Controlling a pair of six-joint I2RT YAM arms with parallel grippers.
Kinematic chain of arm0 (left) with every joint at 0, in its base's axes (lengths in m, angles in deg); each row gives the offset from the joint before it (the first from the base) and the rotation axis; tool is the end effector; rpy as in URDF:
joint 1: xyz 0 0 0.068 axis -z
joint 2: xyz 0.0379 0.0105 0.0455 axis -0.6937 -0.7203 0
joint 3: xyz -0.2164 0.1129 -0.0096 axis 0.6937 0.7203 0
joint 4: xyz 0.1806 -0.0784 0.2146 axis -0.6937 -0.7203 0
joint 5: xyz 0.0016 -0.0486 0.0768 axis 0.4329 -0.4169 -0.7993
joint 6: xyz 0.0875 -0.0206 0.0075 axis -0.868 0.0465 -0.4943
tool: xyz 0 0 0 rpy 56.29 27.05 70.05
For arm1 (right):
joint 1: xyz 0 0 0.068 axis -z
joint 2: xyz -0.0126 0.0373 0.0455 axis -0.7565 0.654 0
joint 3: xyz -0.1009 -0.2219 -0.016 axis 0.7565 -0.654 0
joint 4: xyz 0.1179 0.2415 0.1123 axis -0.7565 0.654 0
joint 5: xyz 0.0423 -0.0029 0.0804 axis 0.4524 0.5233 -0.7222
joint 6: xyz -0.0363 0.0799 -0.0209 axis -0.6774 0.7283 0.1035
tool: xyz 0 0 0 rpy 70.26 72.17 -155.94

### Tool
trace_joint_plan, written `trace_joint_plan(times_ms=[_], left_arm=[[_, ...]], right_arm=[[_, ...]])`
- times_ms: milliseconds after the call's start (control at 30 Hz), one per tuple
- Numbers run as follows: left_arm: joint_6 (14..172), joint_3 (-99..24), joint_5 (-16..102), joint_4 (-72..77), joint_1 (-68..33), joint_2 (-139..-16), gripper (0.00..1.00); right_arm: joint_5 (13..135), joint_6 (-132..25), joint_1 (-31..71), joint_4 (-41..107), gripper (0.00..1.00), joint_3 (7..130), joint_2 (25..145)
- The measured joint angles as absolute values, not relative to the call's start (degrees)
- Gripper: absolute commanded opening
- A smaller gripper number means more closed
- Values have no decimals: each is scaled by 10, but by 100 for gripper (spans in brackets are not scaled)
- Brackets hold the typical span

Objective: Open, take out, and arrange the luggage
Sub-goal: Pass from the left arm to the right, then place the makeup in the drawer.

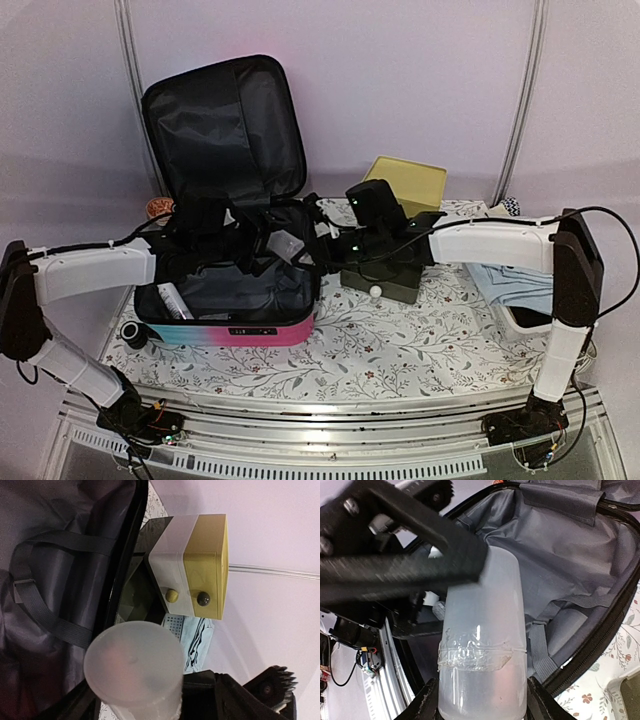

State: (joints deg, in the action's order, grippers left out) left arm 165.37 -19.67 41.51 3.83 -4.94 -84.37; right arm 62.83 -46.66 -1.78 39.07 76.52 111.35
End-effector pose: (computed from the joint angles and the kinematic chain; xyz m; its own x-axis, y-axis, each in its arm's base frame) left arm 0.3058 -0.2598 0.2080 -0.7394 -0.6713 -0.0511 -0.2364 0.3300 -0.9139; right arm 0.2937 0.4026 0.2054 -0.5217 -0.2885 -0.8029 -0.8094 0.4646 0.3591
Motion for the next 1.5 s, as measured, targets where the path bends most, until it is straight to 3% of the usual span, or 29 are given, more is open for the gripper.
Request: trace_joint_plan(times_ms=[200,667,1100,1500], left_arm=[[1647,-196,410,33,-49,-825,98],[1586,-197,336,-44,-49,-731,98],[1409,-235,266,-113,-51,-680,98],[1223,-224,346,-92,-81,-618,98]], right_arm=[[647,-489,-3,393,37,717,1077],[689,-556,70,424,35,594,930],[707,-578,125,475,35,531,849],[728,-579,126,526,41,522,861]])
